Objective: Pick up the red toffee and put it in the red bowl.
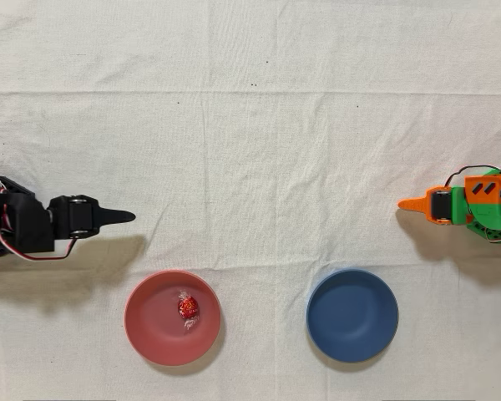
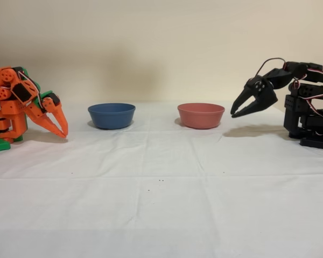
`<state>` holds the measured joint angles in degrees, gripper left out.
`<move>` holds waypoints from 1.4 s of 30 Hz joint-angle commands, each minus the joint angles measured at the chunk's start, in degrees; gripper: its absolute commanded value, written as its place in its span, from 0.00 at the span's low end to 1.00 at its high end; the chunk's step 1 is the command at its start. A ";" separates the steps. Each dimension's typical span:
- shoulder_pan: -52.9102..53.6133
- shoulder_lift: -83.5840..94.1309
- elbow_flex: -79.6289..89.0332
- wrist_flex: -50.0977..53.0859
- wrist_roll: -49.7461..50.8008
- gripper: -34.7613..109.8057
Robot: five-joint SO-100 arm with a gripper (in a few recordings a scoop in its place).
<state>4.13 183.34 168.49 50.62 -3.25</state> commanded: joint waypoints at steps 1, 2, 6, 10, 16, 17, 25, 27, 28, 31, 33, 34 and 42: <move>0.62 0.97 0.44 -1.23 3.60 0.25; 0.44 0.97 0.53 -1.32 4.39 0.25; -0.18 0.97 3.52 -1.76 5.45 0.25; -0.18 0.97 4.13 -0.62 7.03 0.25; -0.44 0.97 7.03 0.00 7.91 0.25; -0.44 0.97 7.03 0.09 8.00 0.25; -0.35 0.97 7.03 0.18 7.65 0.25; -0.26 0.97 7.03 0.18 7.47 0.25; -0.26 0.97 7.03 0.18 7.47 0.25; -0.26 0.97 7.03 0.18 7.47 0.25; -0.26 0.97 7.03 0.18 7.47 0.25; -0.26 0.97 7.03 0.18 7.47 0.25; -0.26 0.97 7.03 0.18 7.47 0.25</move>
<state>3.08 183.34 174.29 50.10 3.78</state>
